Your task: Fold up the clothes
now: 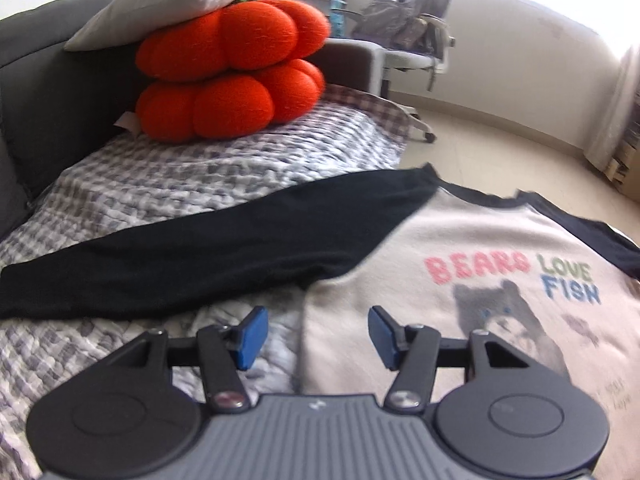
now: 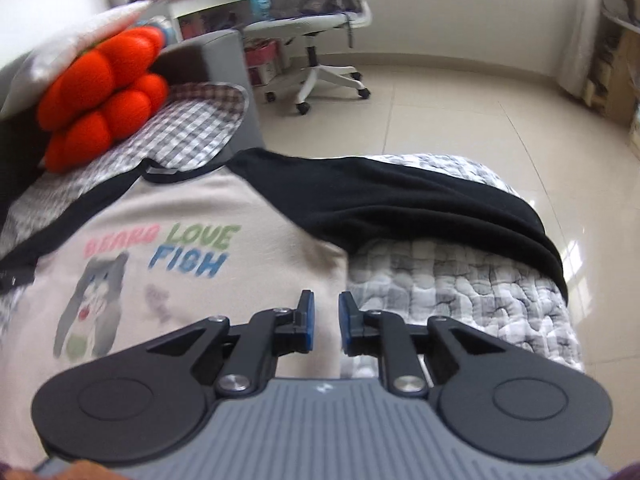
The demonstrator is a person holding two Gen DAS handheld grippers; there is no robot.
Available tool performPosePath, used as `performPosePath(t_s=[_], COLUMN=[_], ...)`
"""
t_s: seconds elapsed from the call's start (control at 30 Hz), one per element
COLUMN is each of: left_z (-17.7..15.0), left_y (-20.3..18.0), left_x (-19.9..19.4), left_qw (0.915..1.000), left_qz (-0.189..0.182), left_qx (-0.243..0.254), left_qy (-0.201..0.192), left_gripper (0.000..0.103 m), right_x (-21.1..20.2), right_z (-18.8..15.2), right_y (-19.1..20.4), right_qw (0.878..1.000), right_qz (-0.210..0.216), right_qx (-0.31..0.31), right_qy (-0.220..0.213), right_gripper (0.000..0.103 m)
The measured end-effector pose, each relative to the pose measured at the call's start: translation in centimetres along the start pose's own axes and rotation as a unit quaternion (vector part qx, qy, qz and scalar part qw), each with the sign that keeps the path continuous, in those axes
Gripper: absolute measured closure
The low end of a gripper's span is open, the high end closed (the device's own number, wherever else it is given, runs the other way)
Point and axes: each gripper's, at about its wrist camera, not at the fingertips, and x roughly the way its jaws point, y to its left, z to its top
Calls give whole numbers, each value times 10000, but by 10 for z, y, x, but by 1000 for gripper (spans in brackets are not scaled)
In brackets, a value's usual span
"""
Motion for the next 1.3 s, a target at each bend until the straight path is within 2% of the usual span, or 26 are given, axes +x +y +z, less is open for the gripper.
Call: performPosePath(t_s=[0.07, 0.17, 0.27, 0.3, 0.37, 0.43, 0.5, 0.6, 0.73, 0.77, 0.87, 0.9, 0.97, 1.03, 1.13, 1.3], left_z=[-4, -9, -13, -14, -14, -12, -13, -15, -14, -13, -13, -14, -17, -21, -29, -33], left_y=[-1, -2, 2, 6, 14, 20, 22, 22, 22, 21, 16, 13, 6, -2, -15, -23], left_x=[-3, -5, -1, 0, 1, -2, -4, -5, -10, -12, -19, -22, -27, -32, -30, -23], left_qw=[10000, 9998, 9992, 9991, 9990, 9989, 9989, 9987, 9988, 9990, 9991, 9990, 9982, 9971, 9957, 9950], left_qz=[-52, -42, 132, 134, 74, 53, 114, 143, 45, 9, -137, -217, -429, -612, -660, -573], left_qx=[40, 157, 290, 237, 70, -61, -70, -35, -63, -62, -46, -38, 14, 108, 351, 525], left_qy=[43, 115, 259, 325, 438, 468, 453, 490, 475, 449, 399, 392, 412, 445, 554, 629], left_gripper=[46, 46, 46, 46, 46, 46, 46, 46, 46, 46, 46, 46, 45, 44, 42, 41], right_x=[-7, -18, -32, -34, -38, -50, -56, -65, -76, -77, -87, -90, -91, -81, -65, -62], right_z=[-7, -21, -39, -50, -72, -91, -95, -100, -108, -109, -105, -101, -94, -89, -92, -102], right_y=[8, 20, 28, 31, 36, 45, 42, 36, 29, 28, 15, 9, -1, -5, 1, 21], right_qw=[9999, 9986, 9983, 9977, 9957, 9929, 9923, 9906, 9864, 9867, 9908, 9925, 9951, 9970, 9957, 9876], right_qz=[-33, -362, -262, -214, -119, -211, 7, 343, 790, 793, 856, 902, 837, 610, 362, 220], right_qx=[-130, -356, -472, -542, -683, -1057, -1097, -1147, -1211, -1217, -1012, -815, -524, -475, -797, -1514], right_qy=[80, 161, 231, 355, 610, 509, 571, 664, 786, 736, 276, 89, -90, 34, 312, 348], right_gripper=[84, 84, 92, 96, 96, 96, 90, 89, 94, 98, 88, 88, 88, 87, 87, 89])
